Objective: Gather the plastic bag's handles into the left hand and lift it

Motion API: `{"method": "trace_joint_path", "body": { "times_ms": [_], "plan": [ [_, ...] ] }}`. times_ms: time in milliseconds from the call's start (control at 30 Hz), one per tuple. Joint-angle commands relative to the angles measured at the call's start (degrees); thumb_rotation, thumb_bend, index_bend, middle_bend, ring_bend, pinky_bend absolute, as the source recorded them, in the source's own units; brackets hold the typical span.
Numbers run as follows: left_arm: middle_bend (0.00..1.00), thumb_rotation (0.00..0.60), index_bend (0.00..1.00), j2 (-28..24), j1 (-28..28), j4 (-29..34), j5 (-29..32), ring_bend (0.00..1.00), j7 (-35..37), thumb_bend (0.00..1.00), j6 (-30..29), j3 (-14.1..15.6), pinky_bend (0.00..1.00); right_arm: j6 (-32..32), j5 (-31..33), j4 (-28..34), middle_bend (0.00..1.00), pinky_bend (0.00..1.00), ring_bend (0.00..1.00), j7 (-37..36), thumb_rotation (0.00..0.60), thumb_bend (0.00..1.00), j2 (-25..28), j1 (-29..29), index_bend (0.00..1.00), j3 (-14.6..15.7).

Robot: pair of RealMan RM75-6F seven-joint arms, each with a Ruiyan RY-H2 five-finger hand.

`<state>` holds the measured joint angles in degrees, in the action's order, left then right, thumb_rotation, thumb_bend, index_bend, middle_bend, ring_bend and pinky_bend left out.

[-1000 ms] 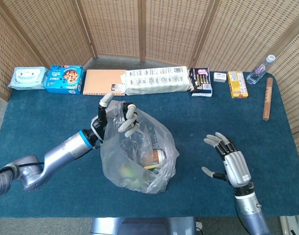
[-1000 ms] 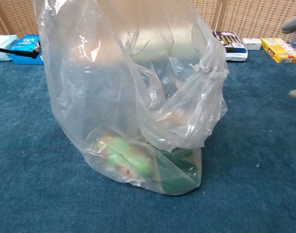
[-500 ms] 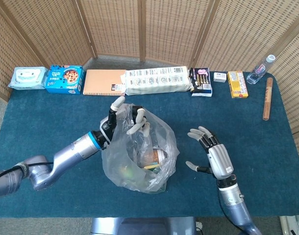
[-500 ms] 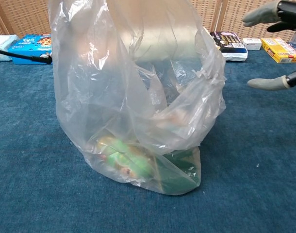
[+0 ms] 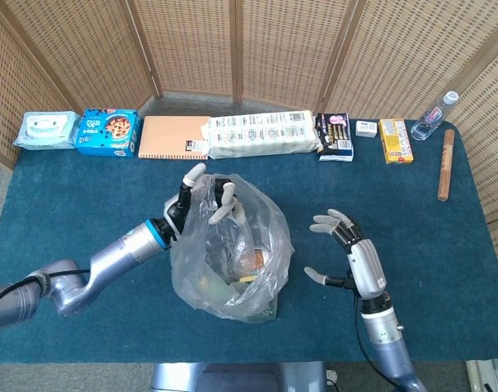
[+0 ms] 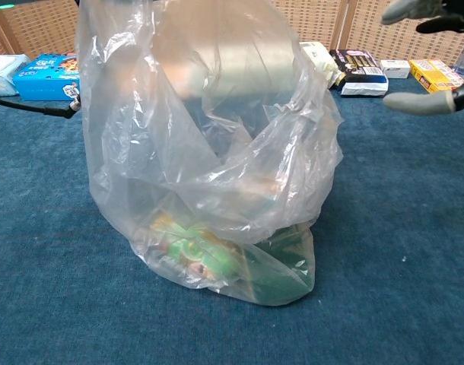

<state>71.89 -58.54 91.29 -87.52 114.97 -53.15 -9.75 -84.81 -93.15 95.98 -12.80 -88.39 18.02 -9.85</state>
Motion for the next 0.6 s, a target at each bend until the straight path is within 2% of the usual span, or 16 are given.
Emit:
{"method": "trace_joint_path", "body": {
  "times_ms": [33, 367, 600],
  "plan": [
    [0.8, 0.0, 0.64, 0.33, 0.37, -0.68, -0.41, 0.81, -0.1, 0.23, 0.26, 0.5, 0.43, -1.35, 0.11, 2.49, 0.27, 0.12, 0.16, -1.46, 0.6, 0.11, 0.31, -0.55, 0.31, -0.03],
    [0.8, 0.0, 0.64, 1.0, 0.35, -1.15, -2.5, 0.75, -0.45, 0.23, 0.72, 1.7, 0.42, 0.33, 2.07, 6.3, 0.27, 0.12, 0.16, 1.46, 0.6, 0.11, -0.28, 1.33, 0.32, -1.94],
    [0.8, 0.0, 0.64, 0.95, 0.12, -0.47, -4.1, 0.75, 0.37, 0.23, -0.54, 1.78, 0.42, 3.0, 5.16, 6.33, 0.27, 0.12, 0.16, 7.87, 0.6, 0.11, -2.53, 3.45, 0.32, -3.28]
  ]
}}
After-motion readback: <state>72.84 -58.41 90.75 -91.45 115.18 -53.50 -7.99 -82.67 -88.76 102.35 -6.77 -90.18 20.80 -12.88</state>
